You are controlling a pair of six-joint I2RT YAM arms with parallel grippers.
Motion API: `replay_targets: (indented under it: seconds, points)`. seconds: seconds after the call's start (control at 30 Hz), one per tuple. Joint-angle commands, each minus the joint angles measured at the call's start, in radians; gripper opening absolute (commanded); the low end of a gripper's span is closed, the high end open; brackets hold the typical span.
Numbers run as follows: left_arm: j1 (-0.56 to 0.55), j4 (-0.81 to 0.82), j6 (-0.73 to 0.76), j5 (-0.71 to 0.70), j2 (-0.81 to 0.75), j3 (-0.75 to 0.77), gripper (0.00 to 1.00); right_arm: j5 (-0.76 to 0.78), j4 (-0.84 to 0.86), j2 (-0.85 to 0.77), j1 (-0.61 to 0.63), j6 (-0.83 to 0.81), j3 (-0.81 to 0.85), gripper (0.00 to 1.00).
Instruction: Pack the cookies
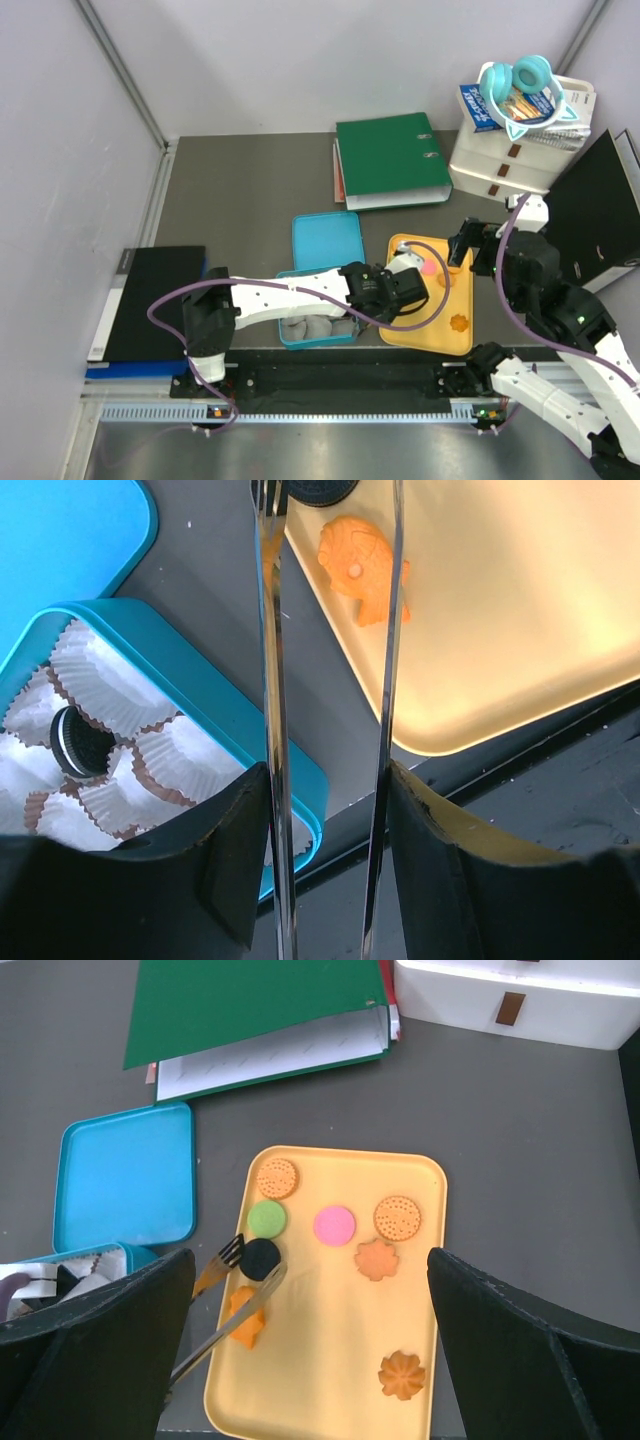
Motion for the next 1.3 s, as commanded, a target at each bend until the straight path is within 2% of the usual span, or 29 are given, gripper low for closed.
replay_targets:
  seconds: [0.0,0.13,0.37,0.63,1.03,1.27]
  points:
    - [0.011,-0.006,-0.031,-0.055,-0.001,0.033,0.53,0.002,0.016,-0.003,0.008,0.010,0.000,0.99]
    - [0.011,-0.065,-0.045,-0.074,0.042,0.094,0.53,0.004,0.011,-0.006,0.007,0.012,-0.002,0.99]
    - [0.011,-0.043,-0.032,-0.012,0.063,0.099,0.50,0.005,0.012,-0.019,0.007,0.013,-0.010,0.99]
    - [0.013,-0.058,-0.019,-0.014,0.062,0.126,0.35,0.010,0.012,-0.022,0.007,0.004,-0.008,0.99]
    - [0.013,-0.227,-0.003,-0.213,-0.073,0.237,0.33,0.014,0.023,-0.017,0.008,-0.013,0.013,0.99]
    - [0.014,-0.409,-0.144,-0.302,-0.224,0.162,0.32,0.030,0.029,-0.006,0.007,-0.037,0.041,0.99]
